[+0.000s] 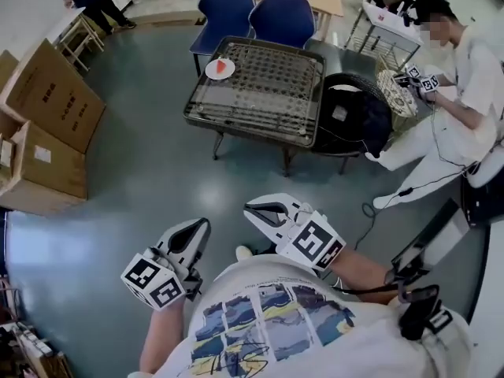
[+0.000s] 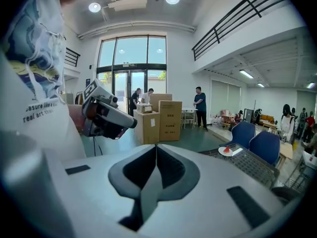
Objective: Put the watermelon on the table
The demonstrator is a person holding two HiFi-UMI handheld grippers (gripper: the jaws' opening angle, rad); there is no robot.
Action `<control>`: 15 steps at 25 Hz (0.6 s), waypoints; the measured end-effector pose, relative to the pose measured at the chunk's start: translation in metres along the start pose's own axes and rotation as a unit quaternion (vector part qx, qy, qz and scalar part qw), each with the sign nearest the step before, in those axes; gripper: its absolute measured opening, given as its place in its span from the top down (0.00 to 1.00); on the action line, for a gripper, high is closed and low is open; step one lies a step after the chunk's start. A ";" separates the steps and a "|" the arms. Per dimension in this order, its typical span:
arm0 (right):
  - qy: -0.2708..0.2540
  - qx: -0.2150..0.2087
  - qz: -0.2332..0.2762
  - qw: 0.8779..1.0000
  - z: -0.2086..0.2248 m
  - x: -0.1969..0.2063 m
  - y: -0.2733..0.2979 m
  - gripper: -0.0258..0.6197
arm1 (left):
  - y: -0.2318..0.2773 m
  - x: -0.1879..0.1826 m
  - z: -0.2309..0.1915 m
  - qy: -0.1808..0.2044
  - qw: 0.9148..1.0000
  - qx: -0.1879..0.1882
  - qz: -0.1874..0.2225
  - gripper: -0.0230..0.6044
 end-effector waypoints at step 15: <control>-0.009 0.030 -0.016 0.999 -0.030 -0.007 -0.020 0.94 | -0.005 0.011 0.019 0.013 0.999 0.035 -0.007 0.95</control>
Point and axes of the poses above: the fingertips, and each gripper's own axes: y forward along the fingers, z to its right, x out of its underside, the point moved 6 cm from there along -y, backward along the fingers, and after that the axes turned 9 degrees about -z, right-handed, at the moved point
